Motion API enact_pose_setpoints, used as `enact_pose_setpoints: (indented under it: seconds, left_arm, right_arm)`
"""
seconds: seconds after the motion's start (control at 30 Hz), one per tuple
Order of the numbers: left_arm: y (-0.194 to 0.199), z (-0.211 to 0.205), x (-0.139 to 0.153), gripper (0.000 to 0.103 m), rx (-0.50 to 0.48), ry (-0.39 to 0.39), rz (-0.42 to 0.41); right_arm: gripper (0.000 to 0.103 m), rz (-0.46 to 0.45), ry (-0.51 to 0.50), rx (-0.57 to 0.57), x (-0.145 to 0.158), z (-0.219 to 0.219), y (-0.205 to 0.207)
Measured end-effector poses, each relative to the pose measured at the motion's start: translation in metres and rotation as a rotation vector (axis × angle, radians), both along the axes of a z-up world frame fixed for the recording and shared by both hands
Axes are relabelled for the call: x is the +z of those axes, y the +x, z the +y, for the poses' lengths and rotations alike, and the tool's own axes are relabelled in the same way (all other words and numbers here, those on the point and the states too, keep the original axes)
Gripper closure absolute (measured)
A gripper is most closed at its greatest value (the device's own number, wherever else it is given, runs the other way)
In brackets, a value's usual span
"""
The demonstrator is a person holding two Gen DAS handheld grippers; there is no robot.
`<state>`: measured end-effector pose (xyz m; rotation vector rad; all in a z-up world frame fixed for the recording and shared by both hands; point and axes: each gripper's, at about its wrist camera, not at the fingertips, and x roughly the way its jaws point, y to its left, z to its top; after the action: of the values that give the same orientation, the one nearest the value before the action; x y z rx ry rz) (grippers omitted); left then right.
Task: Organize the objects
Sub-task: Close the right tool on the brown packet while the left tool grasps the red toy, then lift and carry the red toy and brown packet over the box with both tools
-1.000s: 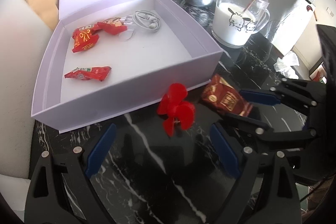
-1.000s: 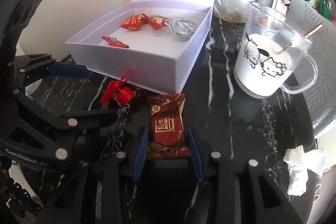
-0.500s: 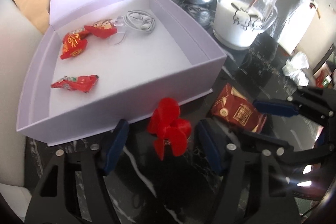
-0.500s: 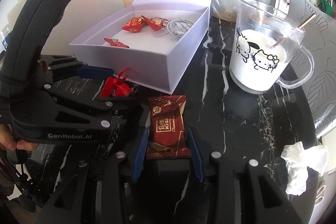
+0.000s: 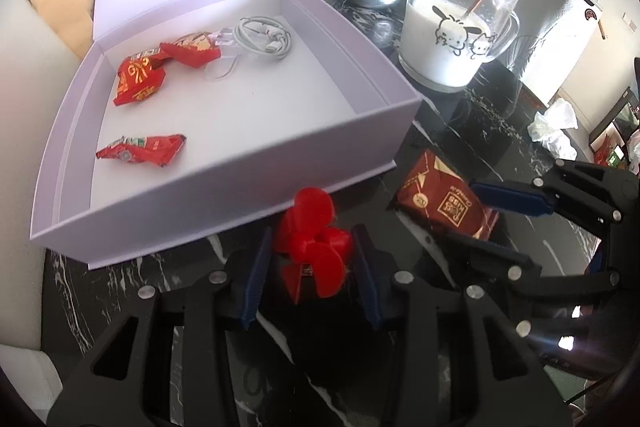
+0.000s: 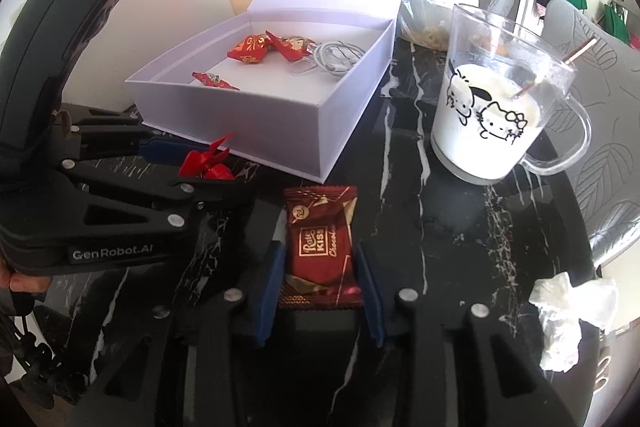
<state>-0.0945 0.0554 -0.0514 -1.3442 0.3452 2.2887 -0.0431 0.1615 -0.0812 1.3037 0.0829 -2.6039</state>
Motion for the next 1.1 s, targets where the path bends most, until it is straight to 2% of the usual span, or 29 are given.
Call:
enact_pose_setpoints:
  seconds: [0.47, 1.1]
  left_arm:
    - [0.028, -0.031, 0.007, 0.064, 0.058, 0.009, -0.007]
    - [0.06, -0.089, 0.023, 0.064, 0.186, 0.007, 0.031]
  right_arm:
    - [0.069, 0.015, 0.003, 0.03, 0.009, -0.018, 0.028]
    - [0.069, 0.059, 0.006, 0.17, 0.031, -0.077, 0.045]
